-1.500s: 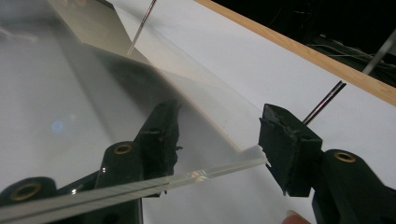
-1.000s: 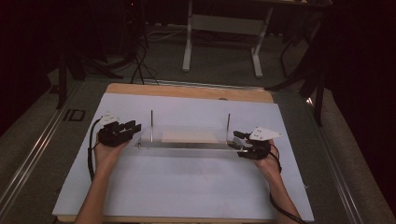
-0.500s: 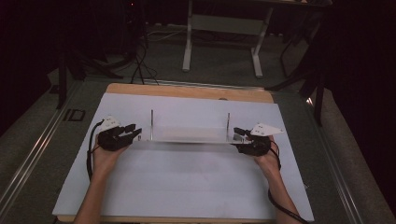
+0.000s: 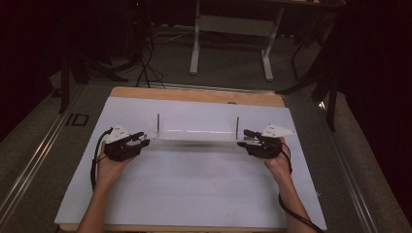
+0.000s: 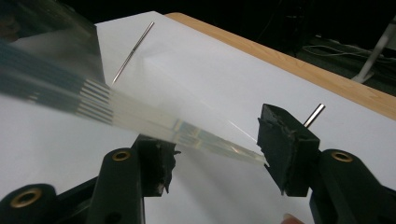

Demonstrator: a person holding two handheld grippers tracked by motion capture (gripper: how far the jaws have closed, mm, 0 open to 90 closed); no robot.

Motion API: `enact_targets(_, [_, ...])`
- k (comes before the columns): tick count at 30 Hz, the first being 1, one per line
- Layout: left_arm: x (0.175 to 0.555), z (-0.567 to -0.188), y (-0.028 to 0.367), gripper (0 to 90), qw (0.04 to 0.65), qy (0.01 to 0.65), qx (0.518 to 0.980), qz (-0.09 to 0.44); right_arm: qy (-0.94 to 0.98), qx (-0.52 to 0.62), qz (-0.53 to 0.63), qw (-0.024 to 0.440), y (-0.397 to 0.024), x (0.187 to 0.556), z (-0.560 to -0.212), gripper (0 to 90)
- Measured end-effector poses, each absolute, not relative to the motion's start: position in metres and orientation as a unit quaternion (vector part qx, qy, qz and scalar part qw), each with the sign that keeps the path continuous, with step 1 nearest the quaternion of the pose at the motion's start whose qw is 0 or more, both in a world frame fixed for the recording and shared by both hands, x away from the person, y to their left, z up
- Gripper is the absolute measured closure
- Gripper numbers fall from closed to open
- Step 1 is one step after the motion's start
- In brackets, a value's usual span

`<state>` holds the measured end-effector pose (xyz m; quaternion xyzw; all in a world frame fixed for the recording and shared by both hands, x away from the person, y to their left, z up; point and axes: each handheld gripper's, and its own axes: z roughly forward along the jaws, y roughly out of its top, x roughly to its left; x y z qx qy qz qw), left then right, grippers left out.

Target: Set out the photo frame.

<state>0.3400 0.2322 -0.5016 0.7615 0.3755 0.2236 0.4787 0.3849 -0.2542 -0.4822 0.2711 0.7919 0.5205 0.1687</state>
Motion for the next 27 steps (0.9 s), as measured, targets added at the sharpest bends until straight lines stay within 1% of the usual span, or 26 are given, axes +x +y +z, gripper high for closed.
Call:
enact_targets(14, [0.345, -0.493, 0.224, 49.1, 0.502, 0.363, 0.749, 0.235, 0.786, 0.281, 0.525, 0.165, -0.254, 0.390, -0.478, 47.0])
enact_targets(22, [0.350, -0.487, 0.213, 46.4, 0.520, 0.354, 0.741, 0.235, 0.782, 0.285, 0.528, 0.165, -0.254, 0.392, -0.478, 47.1])
enact_targets(27, [0.349, -0.484, 0.209, 46.2, 0.521, 0.348, 0.741, 0.241, 0.779, 0.288, 0.532, 0.166, -0.254, 0.393, -0.478, 47.1])
